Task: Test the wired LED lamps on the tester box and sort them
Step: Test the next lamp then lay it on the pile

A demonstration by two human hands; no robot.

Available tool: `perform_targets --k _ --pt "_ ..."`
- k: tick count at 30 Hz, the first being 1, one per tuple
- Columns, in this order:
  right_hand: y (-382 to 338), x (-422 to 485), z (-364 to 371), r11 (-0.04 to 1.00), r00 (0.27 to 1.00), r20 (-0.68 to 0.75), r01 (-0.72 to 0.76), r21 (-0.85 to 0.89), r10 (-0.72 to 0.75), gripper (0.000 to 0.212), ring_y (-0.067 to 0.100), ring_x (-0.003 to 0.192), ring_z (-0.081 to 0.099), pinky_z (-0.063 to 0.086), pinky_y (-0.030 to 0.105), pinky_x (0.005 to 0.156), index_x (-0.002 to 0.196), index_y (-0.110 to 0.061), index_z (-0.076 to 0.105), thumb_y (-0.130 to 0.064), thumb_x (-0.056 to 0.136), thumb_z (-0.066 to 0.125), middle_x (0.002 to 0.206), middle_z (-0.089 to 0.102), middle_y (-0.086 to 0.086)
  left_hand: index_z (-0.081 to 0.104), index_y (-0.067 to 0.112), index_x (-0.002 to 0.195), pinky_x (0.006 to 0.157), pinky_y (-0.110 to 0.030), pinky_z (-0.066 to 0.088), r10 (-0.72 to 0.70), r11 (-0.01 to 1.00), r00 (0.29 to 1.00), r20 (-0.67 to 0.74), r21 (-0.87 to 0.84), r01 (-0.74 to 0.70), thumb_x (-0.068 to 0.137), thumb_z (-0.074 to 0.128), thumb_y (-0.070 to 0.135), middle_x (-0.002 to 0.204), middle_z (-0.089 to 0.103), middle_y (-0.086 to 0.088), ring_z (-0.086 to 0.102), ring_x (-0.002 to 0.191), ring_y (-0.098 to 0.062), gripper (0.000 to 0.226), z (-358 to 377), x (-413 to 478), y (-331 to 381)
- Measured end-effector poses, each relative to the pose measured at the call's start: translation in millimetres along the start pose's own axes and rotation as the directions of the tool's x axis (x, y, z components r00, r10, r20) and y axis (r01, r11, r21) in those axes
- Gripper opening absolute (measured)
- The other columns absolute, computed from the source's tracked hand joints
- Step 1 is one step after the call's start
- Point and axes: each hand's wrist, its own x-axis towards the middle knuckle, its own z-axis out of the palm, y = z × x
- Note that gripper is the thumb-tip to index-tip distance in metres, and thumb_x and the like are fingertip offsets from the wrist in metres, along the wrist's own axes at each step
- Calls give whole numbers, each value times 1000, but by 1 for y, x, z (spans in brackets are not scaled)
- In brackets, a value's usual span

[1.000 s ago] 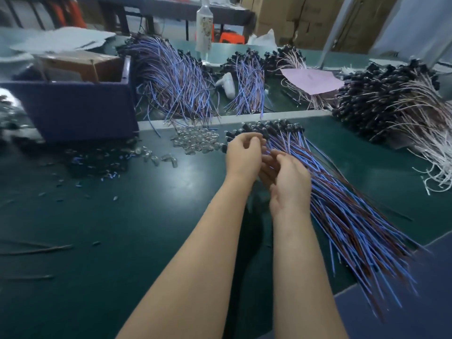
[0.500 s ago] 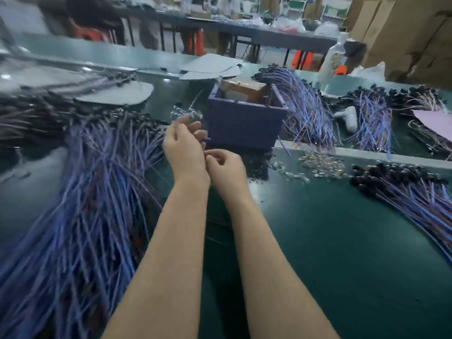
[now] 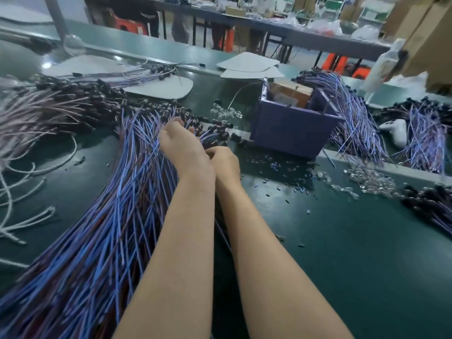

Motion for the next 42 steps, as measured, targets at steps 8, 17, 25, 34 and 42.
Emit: perform_targets --k 8,17,25,34,42 --pt "0 -4 -14 721 985 121 -170 672 119 16 15 76 59 52 29 68 96 -11 55 -12 84 66 90 65 7 54 12 96 59 -17 41 94 991 994 56 87 -98 93 37 6 82 54 5 49 64 -3 18 6 -8 -9" --pt "25 -12 -57 748 948 -318 196 635 21 20 17 69 59 51 37 70 76 -14 66 -18 93 56 75 67 8 63 14 107 96 -33 44 252 664 867 430 575 -478 93 47 16 99 64 -1 59 102 -22 22 12 -34 -28" --pt "95 -34 -186 348 716 -557 439 828 420 20 3 50 56 49 16 54 78 -13 61 -16 96 53 55 60 -7 66 18 97 83 -31 50 -53 360 477 878 462 -811 95 53 27 83 68 2 63 84 -20 16 39 -85 -63" --pt "147 -58 -187 624 897 -392 189 758 203 21 12 61 60 52 18 56 79 -3 61 -12 96 52 71 63 6 69 13 97 78 -36 50 -38 458 347 937 325 -828 94 52 16 88 70 -6 62 84 -27 18 66 -144 -120" --pt "173 -50 -189 396 643 -565 406 824 517 25 1 46 55 48 15 50 74 -14 59 -19 97 52 47 59 -11 66 20 96 86 -31 37 -4 238 517 856 503 -831 96 51 31 96 70 0 60 96 -26 18 48 -116 -128"
